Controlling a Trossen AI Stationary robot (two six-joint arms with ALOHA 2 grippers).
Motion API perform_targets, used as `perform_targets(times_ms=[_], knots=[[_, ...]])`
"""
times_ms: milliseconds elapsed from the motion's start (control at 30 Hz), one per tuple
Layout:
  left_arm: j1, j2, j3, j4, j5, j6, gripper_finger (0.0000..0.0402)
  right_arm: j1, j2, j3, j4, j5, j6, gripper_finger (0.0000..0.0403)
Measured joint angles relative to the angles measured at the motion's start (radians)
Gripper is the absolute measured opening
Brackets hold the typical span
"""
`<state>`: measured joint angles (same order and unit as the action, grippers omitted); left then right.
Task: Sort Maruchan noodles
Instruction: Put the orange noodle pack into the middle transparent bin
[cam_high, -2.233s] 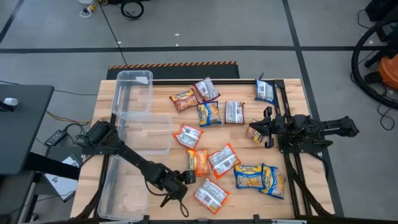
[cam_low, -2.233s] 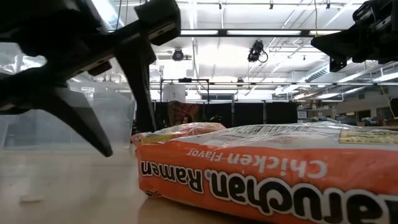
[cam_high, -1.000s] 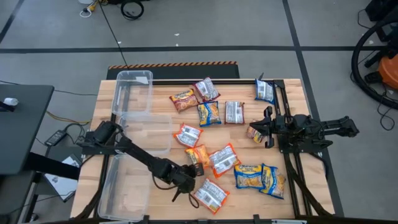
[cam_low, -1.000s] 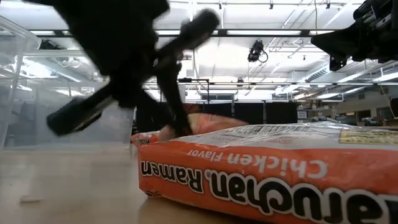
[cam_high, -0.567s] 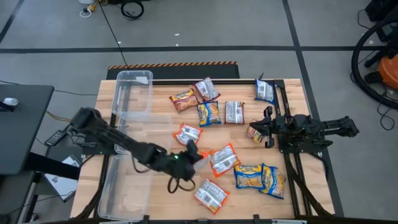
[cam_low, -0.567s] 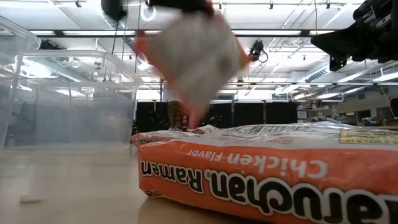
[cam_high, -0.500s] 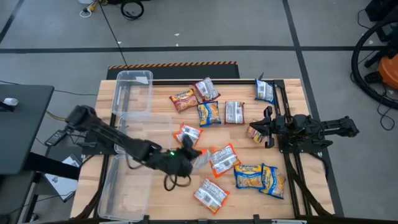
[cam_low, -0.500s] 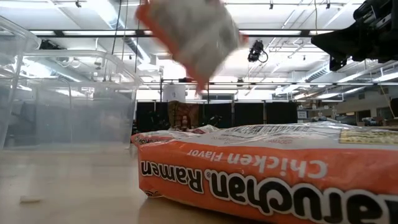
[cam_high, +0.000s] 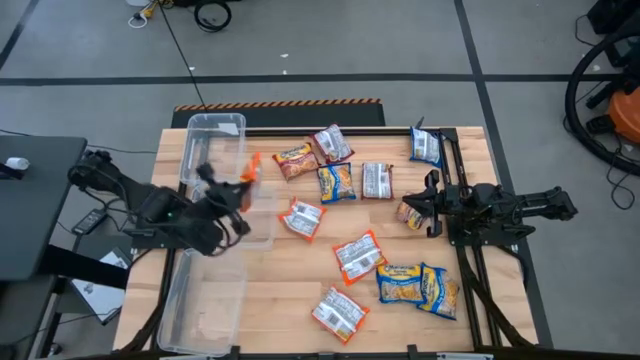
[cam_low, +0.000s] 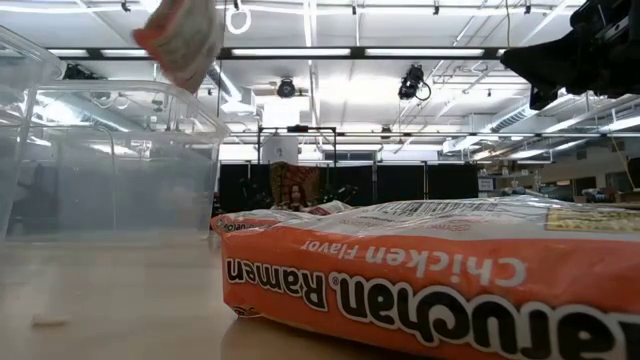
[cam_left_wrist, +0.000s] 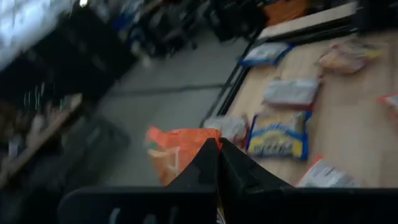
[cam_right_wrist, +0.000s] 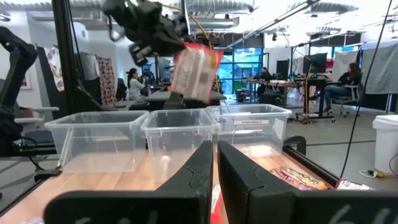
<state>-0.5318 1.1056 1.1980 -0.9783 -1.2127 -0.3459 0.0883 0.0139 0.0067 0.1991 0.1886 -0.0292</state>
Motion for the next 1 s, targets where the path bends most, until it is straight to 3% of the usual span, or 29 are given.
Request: perform_targets(times_ms=[100, 167, 467, 667, 1000], knots=[[-0.013, 0.001, -0.004, -0.239, -0.021, -0.308, 0.0001, 0.0, 0.0, 0.0, -0.001, 0.0, 0.0, 0.003], [-0.019, 0.004, -0.031, -0.304, -0.033, -0.45, 0.0001, 0.0, 0.0, 0.0, 0.001, 0.0, 0.01, 0.003], [-0.021, 0.007, -0.254, -0.19, 0.034, -0.71, 0.0001, 0.0, 0.0, 0.0, 0.006, -0.003, 0.298, 0.003], [0.001, 0.007, -0.387, -0.001, 0.065, -0.738, 0.0002, 0.0, 0.0, 0.0, 0.019, -0.002, 0.377, 0.003], [0.107, 0.007, -0.499, 0.387, 0.228, -0.506, 0.0004, 0.0, 0.001, 0.0, 0.026, 0.001, 0.397, 0.003]])
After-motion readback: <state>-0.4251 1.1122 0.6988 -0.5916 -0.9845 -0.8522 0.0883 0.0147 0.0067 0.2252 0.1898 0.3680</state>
